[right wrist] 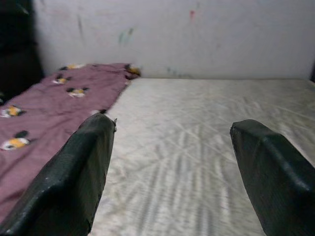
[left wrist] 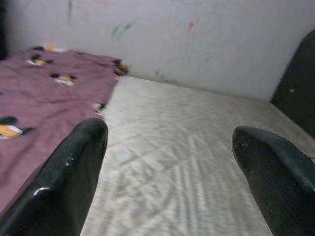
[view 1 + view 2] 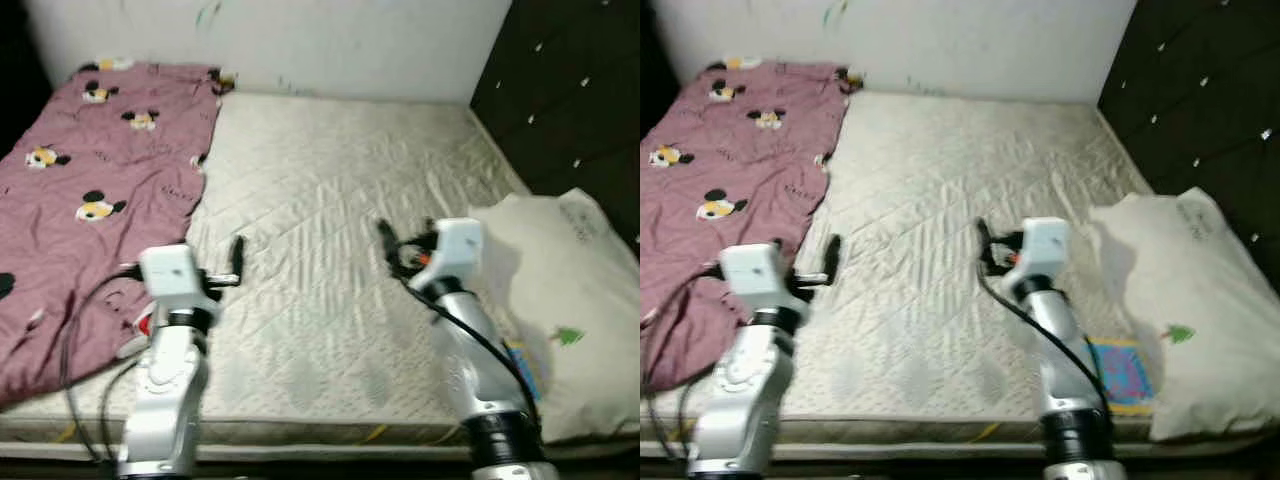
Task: Clean up the room
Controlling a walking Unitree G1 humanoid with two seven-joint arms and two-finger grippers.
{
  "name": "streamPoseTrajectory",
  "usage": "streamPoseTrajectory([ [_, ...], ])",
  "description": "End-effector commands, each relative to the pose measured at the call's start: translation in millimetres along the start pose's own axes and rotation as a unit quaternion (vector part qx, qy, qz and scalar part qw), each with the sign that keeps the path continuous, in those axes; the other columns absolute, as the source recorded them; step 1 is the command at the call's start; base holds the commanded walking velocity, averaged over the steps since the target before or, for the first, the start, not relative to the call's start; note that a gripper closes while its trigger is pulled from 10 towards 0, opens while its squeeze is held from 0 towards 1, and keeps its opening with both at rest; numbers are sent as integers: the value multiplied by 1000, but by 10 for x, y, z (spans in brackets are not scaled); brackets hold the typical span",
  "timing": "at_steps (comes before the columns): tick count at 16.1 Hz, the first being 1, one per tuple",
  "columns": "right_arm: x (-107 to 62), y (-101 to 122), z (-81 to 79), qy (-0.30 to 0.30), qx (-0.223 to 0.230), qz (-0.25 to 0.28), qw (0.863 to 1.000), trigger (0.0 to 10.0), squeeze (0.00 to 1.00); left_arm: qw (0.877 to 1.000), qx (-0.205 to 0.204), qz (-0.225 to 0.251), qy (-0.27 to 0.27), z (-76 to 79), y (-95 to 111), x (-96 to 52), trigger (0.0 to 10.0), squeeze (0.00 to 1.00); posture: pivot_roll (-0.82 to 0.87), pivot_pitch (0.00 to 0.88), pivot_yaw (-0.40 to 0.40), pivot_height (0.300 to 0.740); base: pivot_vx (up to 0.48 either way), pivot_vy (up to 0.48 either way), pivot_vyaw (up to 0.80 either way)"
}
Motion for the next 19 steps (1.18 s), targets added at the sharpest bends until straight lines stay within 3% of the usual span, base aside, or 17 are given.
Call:
streamPoseTrajectory([
  [1, -8, 15, 104, -12, -4, 1, 1000, 10000, 0, 1000, -4, 2, -4, 64, 4, 27, 10000, 0, -47, 77, -33, 740, 0, 469, 0],
  [19, -42, -15, 52, 2, -5, -5, 1000, 10000, 0, 1000, -13, -4, 14, 28, -16, -21, 10000, 0, -42, 90, -38, 740, 0, 469, 0],
])
Point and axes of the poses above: a point about 5 cm out from each wrist's last joint towards the gripper, its own x axis pointing out of the wrist towards the gripper, its own y axis along the axis of the wrist's last joint, z = x × y, the point moved 2 cm from there along x, pointing out of the wrist towards the gripper, and after that the axes turned 10 degrees about -x, right-handed, at the moved point
